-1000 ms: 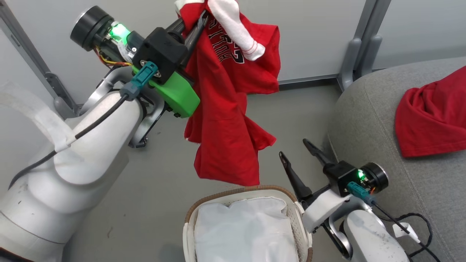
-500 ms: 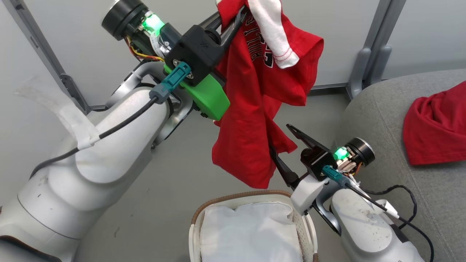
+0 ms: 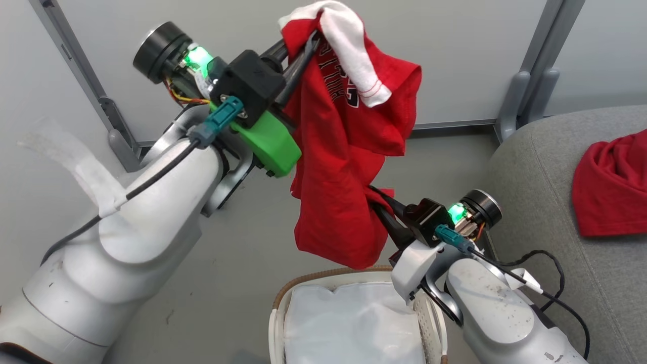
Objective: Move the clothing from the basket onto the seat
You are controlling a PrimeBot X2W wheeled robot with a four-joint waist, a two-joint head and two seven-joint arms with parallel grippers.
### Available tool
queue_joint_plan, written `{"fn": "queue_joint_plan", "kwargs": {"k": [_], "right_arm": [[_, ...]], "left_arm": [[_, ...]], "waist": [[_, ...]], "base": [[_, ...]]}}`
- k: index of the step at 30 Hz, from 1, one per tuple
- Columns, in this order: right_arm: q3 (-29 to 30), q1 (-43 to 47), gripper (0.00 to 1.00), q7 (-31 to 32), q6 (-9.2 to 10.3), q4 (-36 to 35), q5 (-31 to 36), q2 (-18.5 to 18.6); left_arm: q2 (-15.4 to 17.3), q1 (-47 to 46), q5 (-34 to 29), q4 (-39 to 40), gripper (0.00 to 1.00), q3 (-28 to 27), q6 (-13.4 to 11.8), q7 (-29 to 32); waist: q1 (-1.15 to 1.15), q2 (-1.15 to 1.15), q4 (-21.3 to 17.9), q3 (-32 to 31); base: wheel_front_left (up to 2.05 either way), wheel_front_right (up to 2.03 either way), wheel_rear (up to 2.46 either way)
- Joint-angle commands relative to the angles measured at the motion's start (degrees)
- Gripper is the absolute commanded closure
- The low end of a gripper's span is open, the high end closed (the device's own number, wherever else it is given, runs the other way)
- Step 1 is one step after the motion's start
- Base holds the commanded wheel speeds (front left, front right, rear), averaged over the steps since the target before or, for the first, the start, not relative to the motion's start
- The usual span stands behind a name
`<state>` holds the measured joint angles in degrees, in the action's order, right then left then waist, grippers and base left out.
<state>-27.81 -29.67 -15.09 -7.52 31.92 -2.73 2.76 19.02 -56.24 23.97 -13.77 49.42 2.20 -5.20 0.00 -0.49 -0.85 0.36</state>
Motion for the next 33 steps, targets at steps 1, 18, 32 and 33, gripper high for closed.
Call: {"fn": "queue_joint_plan", "kwargs": {"k": [1, 18, 32, 33], "right_arm": [[0.39, 0.99, 1.0, -0.11, 0.06, -0.66, -0.49, 0.24], [8.75, 0.97, 1.0, -0.11, 0.06, -8.01, -0.68, 0.22], [12.74, -0.32, 1.0, -0.12, 0.06, -10.73, 1.38, 0.22], [13.15, -0.22, 1.0, -0.12, 0.06, -10.87, 1.52, 0.22]], "left_arm": [[0.64, 1.56, 0.74, -0.65, 1.0, -0.59, -0.59, -0.48], [-2.23, 21.48, 11.56, -8.46, 0.0, -5.63, -4.92, -9.03], [-7.87, 33.05, 10.33, -10.8, 0.0, -10.81, -3.47, -9.99], [-8.2, 33.5, 9.85, -10.87, 0.0, -11.12, -3.2, -10.0]], "waist": [[0.0, 0.49, -0.17, 0.08], [0.0, 0.49, -2.8, 0.81], [0.0, 0.49, -4.05, 2.36], [0.0, 0.49, -4.11, 2.45]], "base": [[0.0, 0.0, 0.0], [0.0, 0.0, 0.0], [0.0, 0.0, 0.0], [0.0, 0.0, 0.0]]}}
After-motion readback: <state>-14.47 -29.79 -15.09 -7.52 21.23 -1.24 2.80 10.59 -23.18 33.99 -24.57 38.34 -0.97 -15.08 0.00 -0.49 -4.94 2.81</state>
